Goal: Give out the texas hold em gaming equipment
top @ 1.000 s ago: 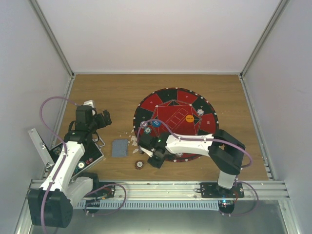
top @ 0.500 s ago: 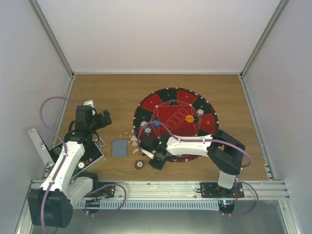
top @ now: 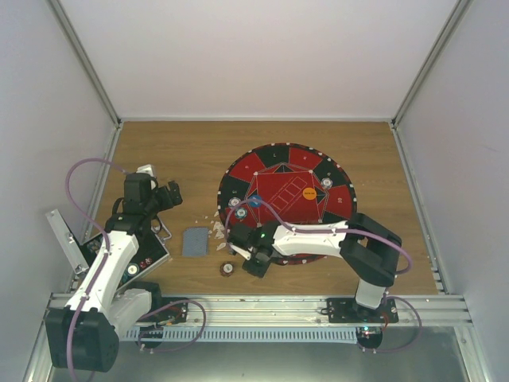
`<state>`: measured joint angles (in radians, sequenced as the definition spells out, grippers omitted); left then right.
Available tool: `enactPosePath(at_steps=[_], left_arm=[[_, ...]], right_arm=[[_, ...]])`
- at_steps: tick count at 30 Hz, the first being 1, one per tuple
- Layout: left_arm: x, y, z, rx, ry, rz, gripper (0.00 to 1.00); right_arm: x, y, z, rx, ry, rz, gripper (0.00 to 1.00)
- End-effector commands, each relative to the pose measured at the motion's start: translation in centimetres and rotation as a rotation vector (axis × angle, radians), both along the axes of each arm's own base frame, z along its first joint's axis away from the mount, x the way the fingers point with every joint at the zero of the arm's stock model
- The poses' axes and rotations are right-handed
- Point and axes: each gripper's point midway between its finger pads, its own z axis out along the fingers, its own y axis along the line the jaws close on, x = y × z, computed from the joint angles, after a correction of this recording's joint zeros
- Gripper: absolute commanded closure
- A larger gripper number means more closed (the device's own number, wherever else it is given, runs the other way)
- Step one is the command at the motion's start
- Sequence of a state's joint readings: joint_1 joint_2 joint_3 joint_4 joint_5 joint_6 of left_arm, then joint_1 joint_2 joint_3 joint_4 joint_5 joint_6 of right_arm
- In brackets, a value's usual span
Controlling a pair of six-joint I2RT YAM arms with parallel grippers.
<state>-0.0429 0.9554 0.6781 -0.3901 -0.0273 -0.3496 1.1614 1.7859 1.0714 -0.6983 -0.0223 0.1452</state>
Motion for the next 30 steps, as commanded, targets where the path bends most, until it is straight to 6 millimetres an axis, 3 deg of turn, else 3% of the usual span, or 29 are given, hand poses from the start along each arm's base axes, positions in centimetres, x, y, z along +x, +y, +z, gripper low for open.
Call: enactPosePath(at_steps=[1, 4, 8, 16, 25, 30], left_arm=[[0.1, 0.3, 0.2, 0.006, -0.017, 0.015, 0.01], [0.1, 0.3, 0.1, 0.007, -0.015, 0.015, 0.01], [0.1, 0.3, 0.2, 0.006, -0.016, 0.015, 0.01], [0.1, 0.3, 0.2, 0.005, -0.017, 0.018, 0.01], [0.1, 0.4, 0.3, 0.008, -0.019, 0.022, 0.01], [0.2, 0.4, 0.4, 0.01, -0.02, 0.024, 0.01]], right_arm=[[-1.4, -2.7, -4.4, -0.117, 0.061, -0.008, 0.68], [-1.4, -2.8, -4.4, -0.122, 0.059, -0.01, 0.79], [-1.0, -1.6, -2.7, -0.082, 0.056, -0.019, 0.87], [0.7, 0.0, 2.0, 0.004, 0.024, -0.085, 0.87], [1.6, 0.0, 3.4, 0.03, 0.015, -0.125, 0.86], [4.2, -1.2, 4.8, 0.061, -0.007, -0.213, 0.85]])
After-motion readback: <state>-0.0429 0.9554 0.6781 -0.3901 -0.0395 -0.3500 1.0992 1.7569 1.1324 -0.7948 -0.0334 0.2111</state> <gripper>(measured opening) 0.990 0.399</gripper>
